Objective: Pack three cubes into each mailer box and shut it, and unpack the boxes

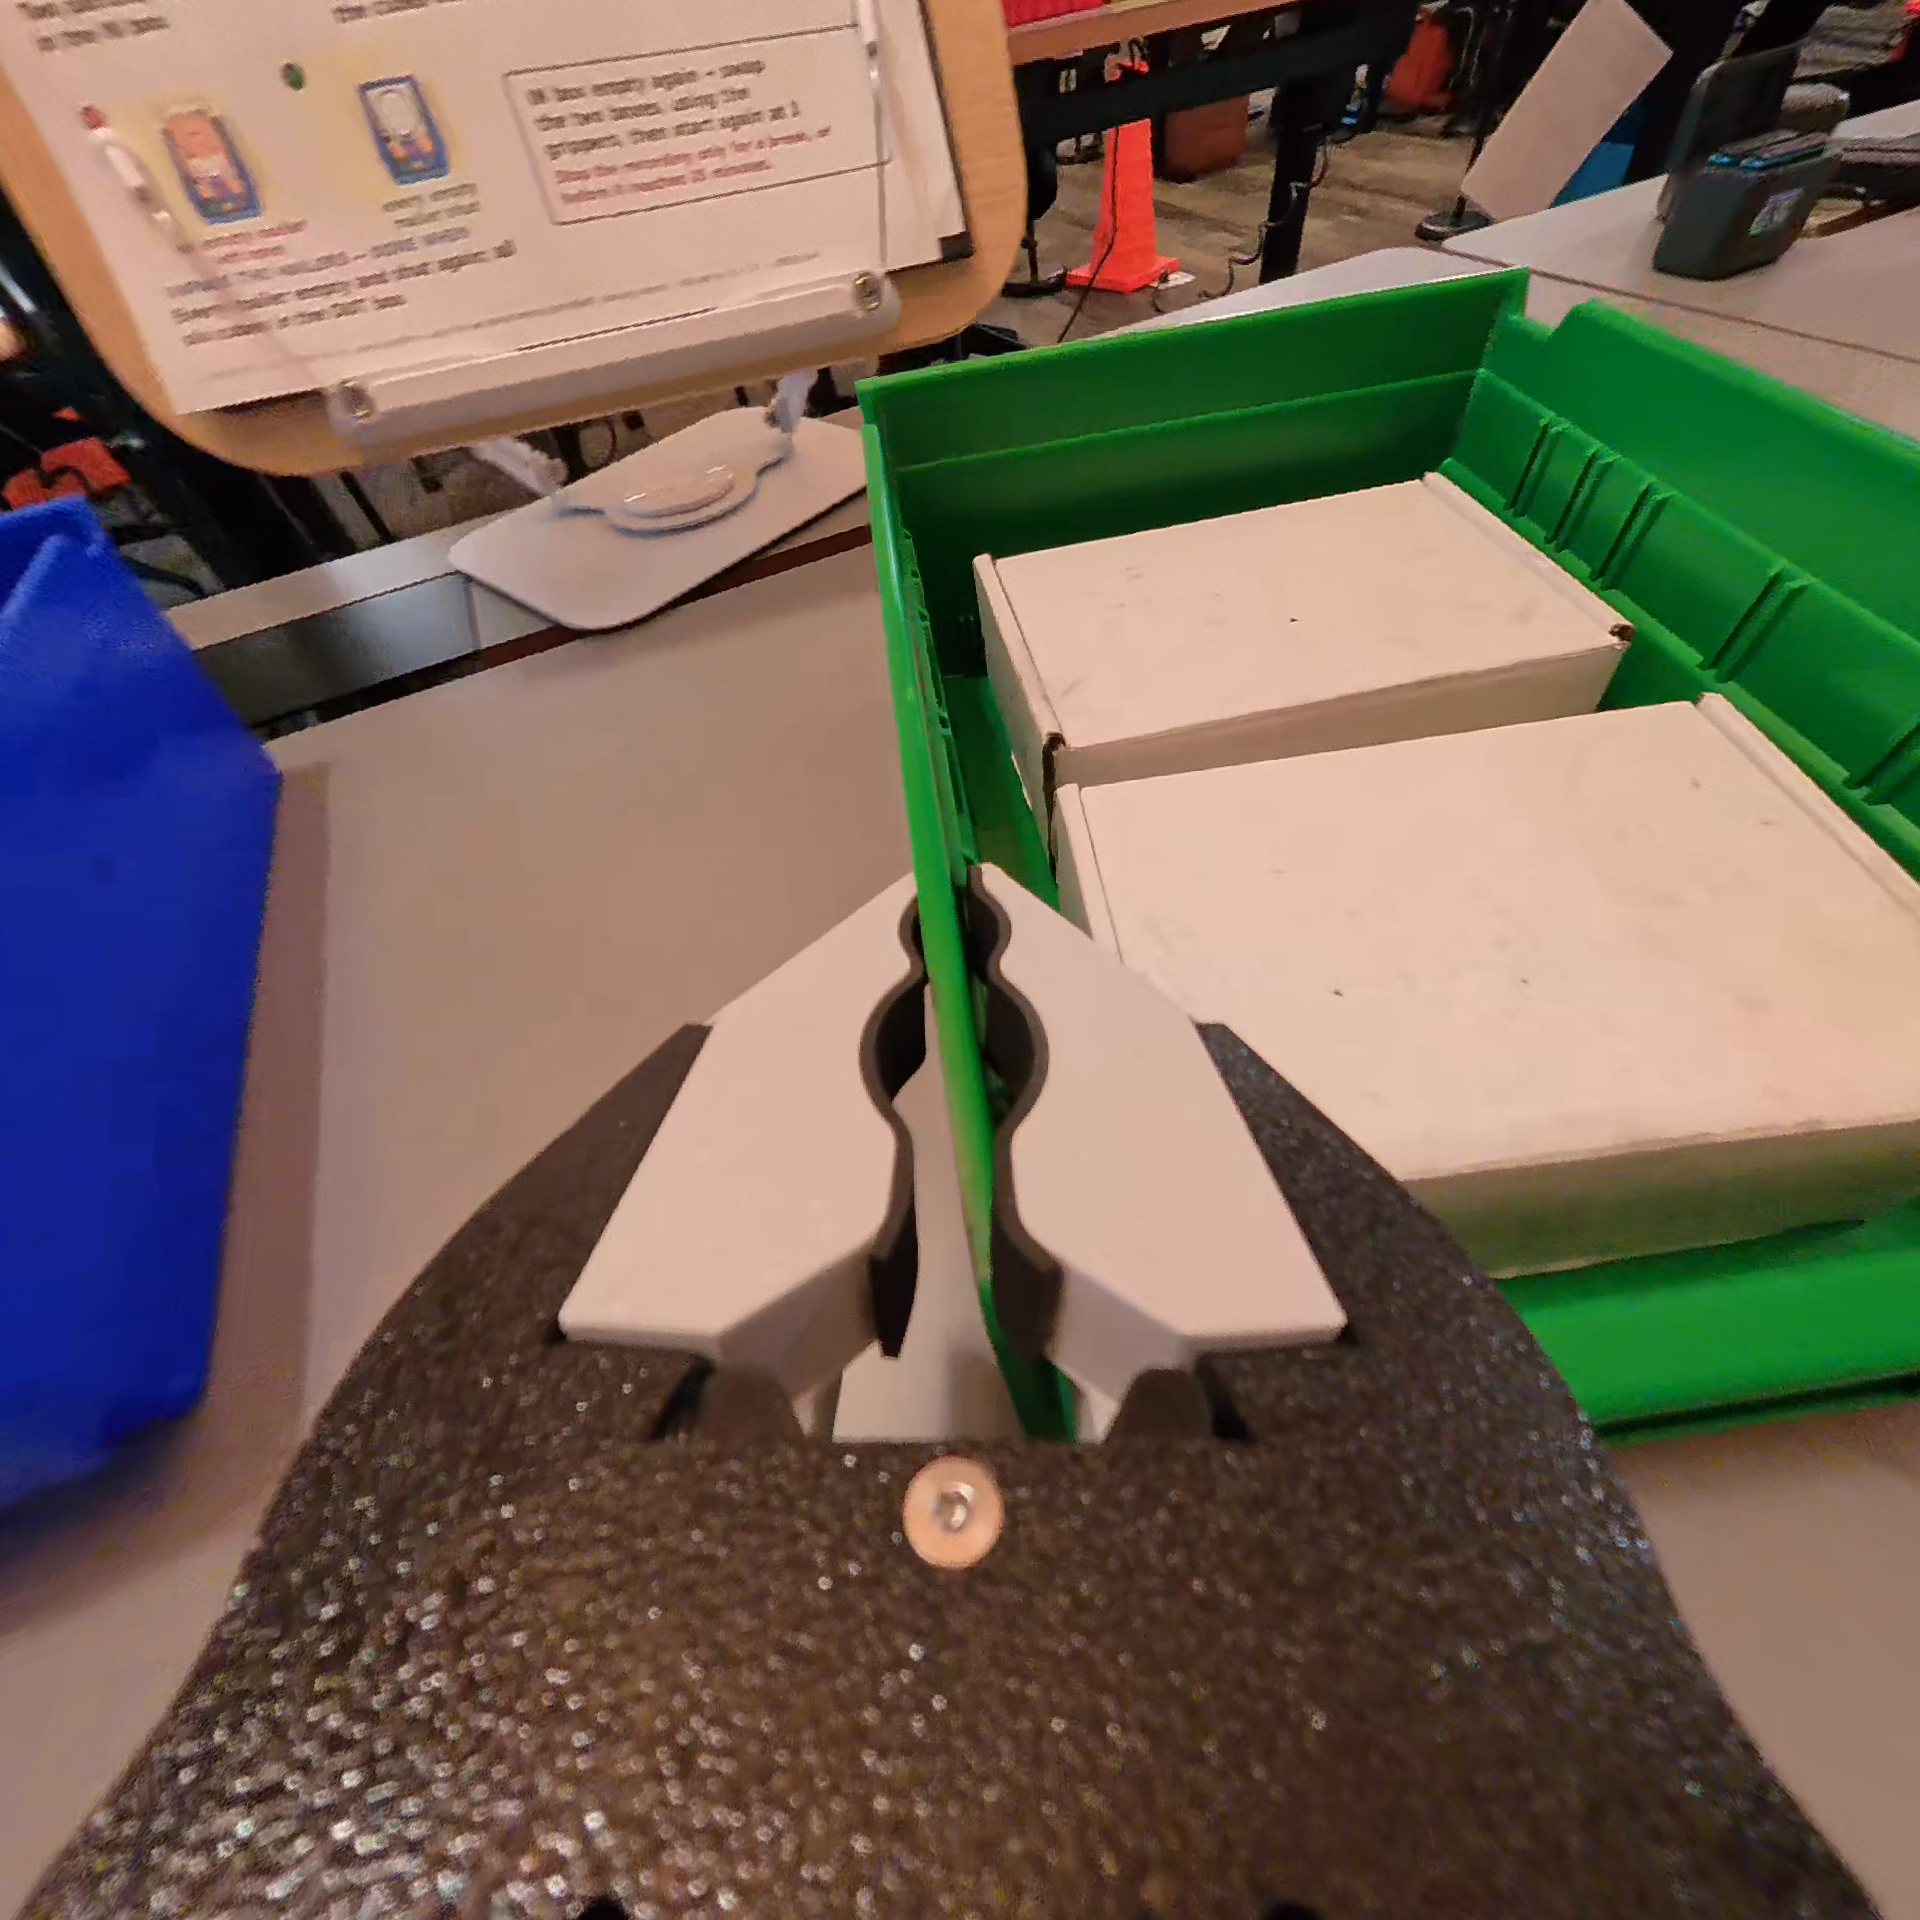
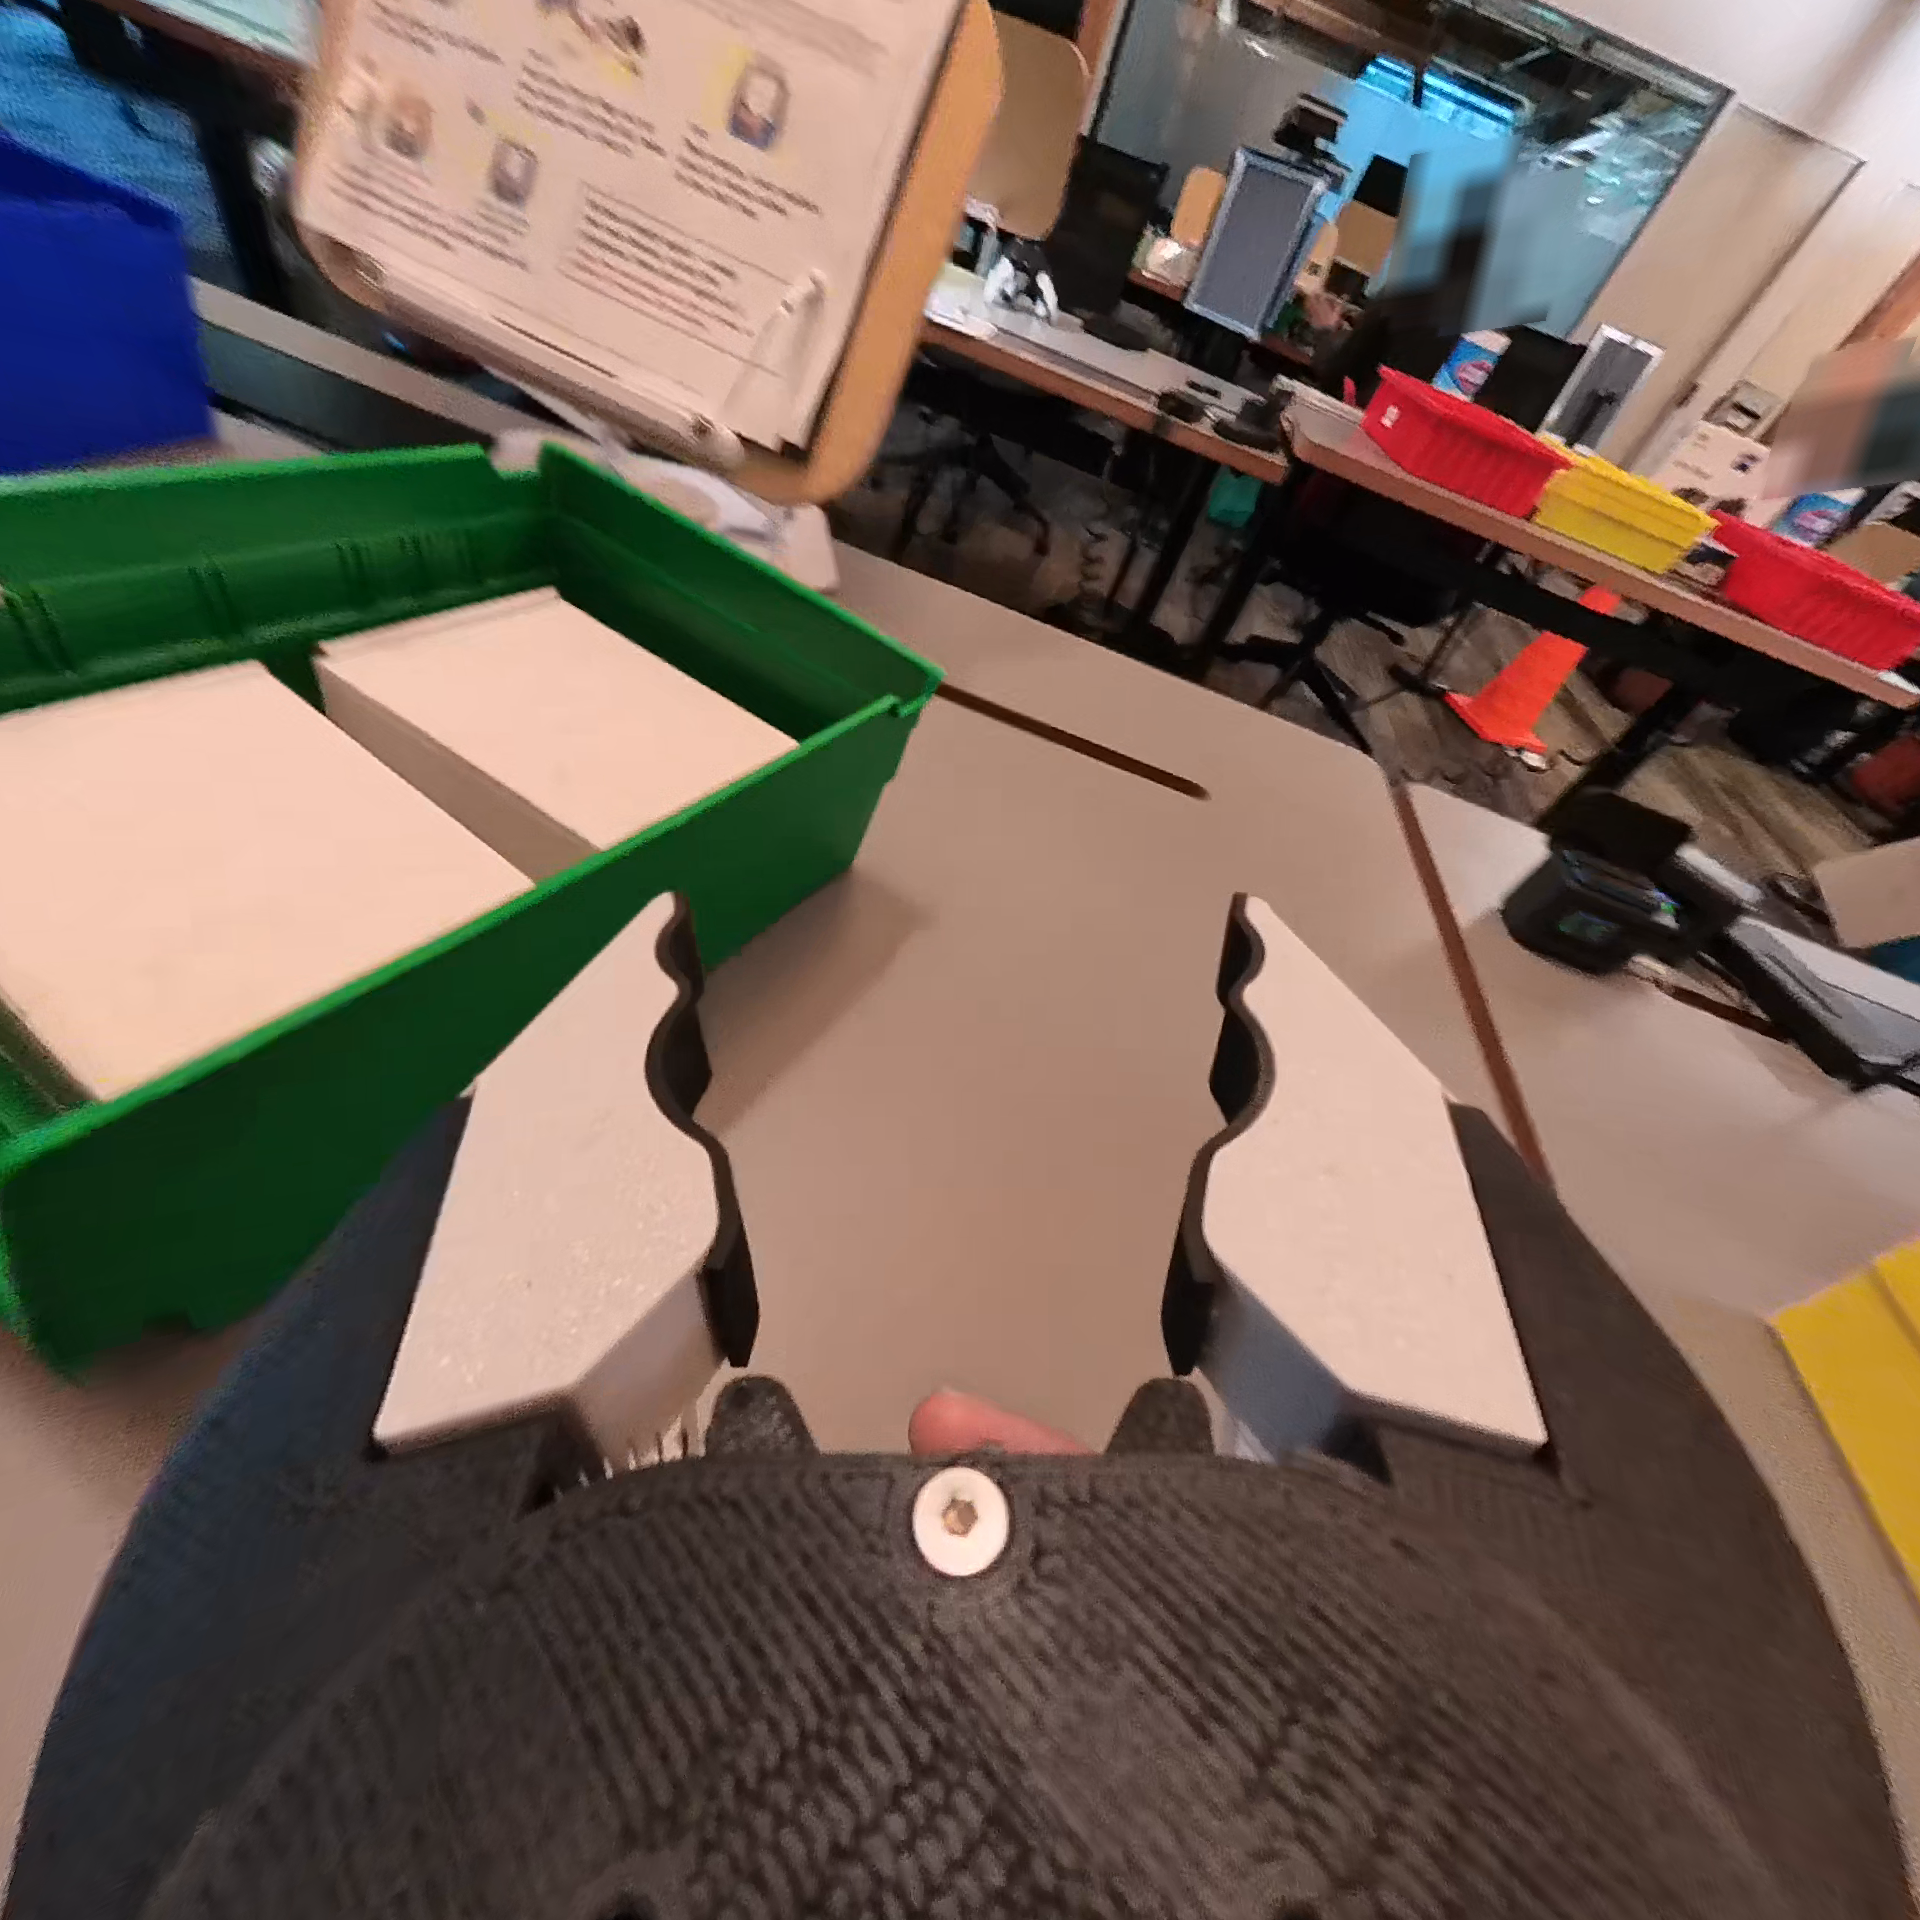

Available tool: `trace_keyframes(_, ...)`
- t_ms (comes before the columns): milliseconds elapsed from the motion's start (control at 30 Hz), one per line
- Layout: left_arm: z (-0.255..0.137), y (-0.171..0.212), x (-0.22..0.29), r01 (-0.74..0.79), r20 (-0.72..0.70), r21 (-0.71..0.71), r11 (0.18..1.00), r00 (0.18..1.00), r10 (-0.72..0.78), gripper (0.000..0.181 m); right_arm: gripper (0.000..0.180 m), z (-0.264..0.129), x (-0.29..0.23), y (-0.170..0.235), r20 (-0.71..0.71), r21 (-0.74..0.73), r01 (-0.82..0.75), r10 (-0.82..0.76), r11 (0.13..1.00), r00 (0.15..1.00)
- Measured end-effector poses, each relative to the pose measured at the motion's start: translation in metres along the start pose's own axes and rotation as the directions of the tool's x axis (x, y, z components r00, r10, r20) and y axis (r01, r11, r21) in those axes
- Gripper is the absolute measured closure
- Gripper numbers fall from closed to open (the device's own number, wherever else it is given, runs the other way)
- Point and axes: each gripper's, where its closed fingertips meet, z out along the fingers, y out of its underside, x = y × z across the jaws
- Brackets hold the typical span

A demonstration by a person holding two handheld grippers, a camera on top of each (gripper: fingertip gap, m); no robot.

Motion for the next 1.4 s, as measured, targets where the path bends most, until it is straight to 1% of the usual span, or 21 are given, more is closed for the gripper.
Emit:
trace_keyframes(167, -0.040, 0.016, -0.025, 0.023, 0.041, 0.004, 1.000, 0.999, -0.023, 0.181, 0.079, 0.002, -0.063, -0.056, 0.156, 0.129, -0.096, 0.075, 0.987, 0.985)
trace_keyframes(300, -0.062, 0.026, -0.041, 0.036, 0.072, 0.008, 0.999, 0.997, -0.037, 0.181, 0.075, 0.030, -0.115, -0.109, 0.265, 0.140, -0.120, 0.079, 0.983, 0.961)
trace_keyframes(400, -0.074, 0.031, -0.050, 0.042, 0.097, 0.010, 0.999, 0.994, -0.043, 0.181, 0.073, 0.059, -0.164, -0.158, 0.416, 0.110, -0.179, 0.118, 0.978, 0.902)
trace_keyframes(433, -0.079, 0.033, -0.052, 0.046, 0.105, 0.012, 0.999, 0.993, -0.047, 0.181, 0.073, 0.070, -0.177, -0.174, 0.444, 0.100, -0.205, 0.141, 0.974, 0.885)
trace_keyframes(500, -0.087, 0.036, -0.057, 0.053, 0.123, 0.018, 0.998, 0.991, -0.055, 0.181, 0.072, 0.097, -0.202, -0.201, 0.469, 0.070, -0.235, 0.176, 0.969, 0.865)
trace_keyframes(600, -0.097, 0.040, -0.065, 0.056, 0.146, 0.018, 0.998, 0.988, -0.058, 0.180, 0.071, 0.145, -0.243, -0.218, 0.484, -0.053, -0.235, 0.231, 0.971, 0.844)
trace_keyframes(667, -0.102, 0.042, -0.069, 0.070, 0.156, 0.021, 0.997, 0.985, -0.073, 0.181, 0.069, 0.182, -0.262, -0.217, 0.432, -0.143, -0.219, 0.260, 0.965, 0.864)
trace_keyframes(733, -0.104, 0.043, -0.070, 0.074, 0.166, 0.032, 0.997, 0.983, -0.078, 0.181, 0.066, 0.217, -0.278, -0.208, 0.360, -0.245, -0.231, 0.310, 0.942, 0.880)
trace_keyframes(800, -0.106, 0.044, -0.071, 0.075, 0.174, 0.033, 0.997, 0.981, -0.080, 0.180, 0.066, 0.242, -0.305, -0.193, 0.343, -0.357, -0.207, 0.334, 0.911, 0.878)
trace_keyframes(867, -0.108, 0.044, -0.073, 0.082, 0.174, 0.041, 0.996, 0.981, -0.088, 0.180, 0.065, 0.264, -0.326, -0.178, 0.273, -0.437, -0.222, 0.364, 0.872, 0.891)
trace_keyframes(900, -0.109, 0.044, -0.073, 0.083, 0.174, 0.043, 0.996, 0.981, -0.089, 0.180, 0.074, 0.270, -0.344, -0.177, 0.272, -0.466, -0.241, 0.397, 0.851, 0.877)
trace_keyframes(933, -0.109, 0.044, -0.074, 0.085, 0.175, 0.044, 0.995, 0.980, -0.091, 0.180, 0.084, 0.273, -0.367, -0.179, 0.314, -0.484, -0.228, 0.411, 0.845, 0.856)
trace_keyframes(967, -0.109, 0.044, -0.074, 0.086, 0.176, 0.045, 0.995, 0.980, -0.093, 0.180, 0.093, 0.277, -0.387, -0.177, 0.356, -0.492, -0.182, 0.387, 0.851, 0.850)
trace_keyframes(1000, -0.109, 0.044, -0.074, 0.086, 0.176, 0.046, 0.995, 0.980, -0.093, 0.180, 0.102, 0.284, -0.398, -0.169, 0.360, -0.508, -0.127, 0.343, 0.852, 0.868)
trace_keyframes(1067, -0.109, 0.045, -0.074, 0.087, 0.174, 0.046, 0.995, 0.980, -0.093, 0.180, 0.094, 0.298, -0.408, -0.145, 0.275, -0.582, -0.109, 0.322, 0.806, 0.906)
trace_keyframes(1100, -0.110, 0.045, -0.074, 0.087, 0.173, 0.046, 0.995, 0.981, -0.094, 0.180, 0.095, 0.302, -0.416, -0.137, 0.250, -0.615, -0.123, 0.340, 0.779, 0.907)
trace_keyframes(1200, -0.110, 0.045, -0.075, 0.089, 0.170, 0.047, 0.995, 0.981, -0.095, 0.180, 0.130, 0.310, -0.436, -0.108, 0.241, -0.664, -0.088, 0.324, 0.743, 0.915)
trace_keyframes(1267, -0.110, 0.045, -0.075, 0.086, 0.167, 0.050, 0.995, 0.982, -0.093, 0.180, 0.133, 0.309, -0.453, -0.083, 0.251, -0.721, -0.056, 0.336, 0.690, 0.908)
trace_keyframes(1300, -0.110, 0.045, -0.076, 0.085, 0.166, 0.051, 0.995, 0.982, -0.092, 0.180, 0.144, 0.307, -0.458, -0.072, 0.239, -0.753, -0.055, 0.351, 0.655, 0.905)
trace_keyframes(1333, -0.111, 0.045, -0.076, 0.083, 0.166, 0.052, 0.995, 0.982, -0.091, 0.180, 0.138, 0.310, -0.461, -0.069, 0.224, -0.756, -0.089, 0.383, 0.649, 0.896)
trace_keyframes(1400, -0.111, 0.045, -0.077, 0.082, 0.164, 0.053, 0.995, 0.982, -0.089, 0.180, 0.142, 0.312, -0.472, -0.072, 0.209, -0.769, -0.165, 0.487, 0.617, 0.848)
